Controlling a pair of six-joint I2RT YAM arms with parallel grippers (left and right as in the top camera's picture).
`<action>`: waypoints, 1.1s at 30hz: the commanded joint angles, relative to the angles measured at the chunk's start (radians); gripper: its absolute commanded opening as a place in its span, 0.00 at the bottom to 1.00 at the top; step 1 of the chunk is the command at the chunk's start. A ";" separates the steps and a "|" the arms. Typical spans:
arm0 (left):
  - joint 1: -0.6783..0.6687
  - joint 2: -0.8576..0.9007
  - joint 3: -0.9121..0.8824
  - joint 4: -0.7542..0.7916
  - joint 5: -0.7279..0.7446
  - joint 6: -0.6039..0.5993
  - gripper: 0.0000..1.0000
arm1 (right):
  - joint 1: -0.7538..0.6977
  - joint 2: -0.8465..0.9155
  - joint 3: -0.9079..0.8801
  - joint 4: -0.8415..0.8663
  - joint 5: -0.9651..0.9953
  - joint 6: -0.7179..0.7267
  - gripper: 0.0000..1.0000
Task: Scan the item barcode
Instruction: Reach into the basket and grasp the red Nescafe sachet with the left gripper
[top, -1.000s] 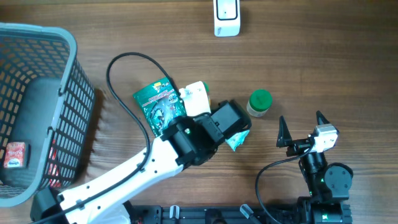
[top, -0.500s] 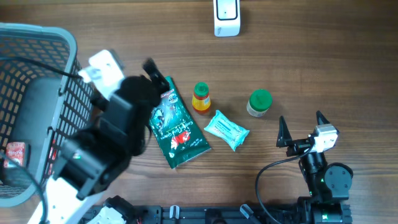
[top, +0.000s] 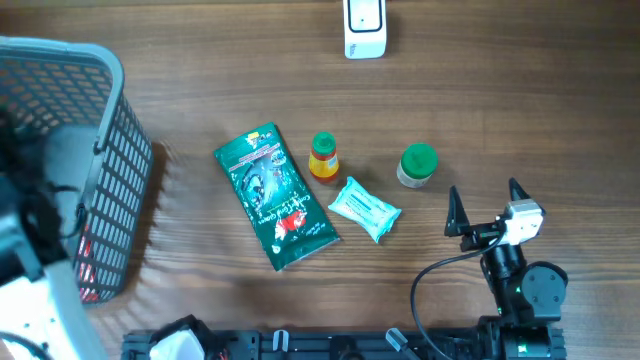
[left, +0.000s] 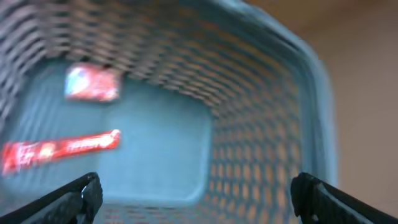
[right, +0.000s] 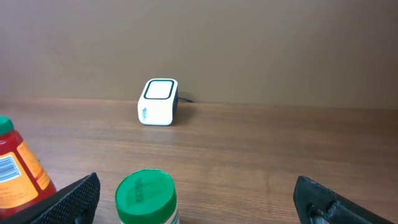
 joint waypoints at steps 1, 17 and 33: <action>0.134 0.093 0.005 -0.049 0.045 -0.331 1.00 | -0.001 -0.005 -0.001 0.003 0.002 -0.012 1.00; 0.242 0.543 -0.232 -0.004 0.126 -0.843 0.89 | -0.001 -0.005 -0.001 0.004 0.002 -0.012 1.00; 0.246 0.545 -0.541 0.266 0.129 -0.832 0.47 | -0.001 -0.005 -0.001 0.004 0.002 -0.012 1.00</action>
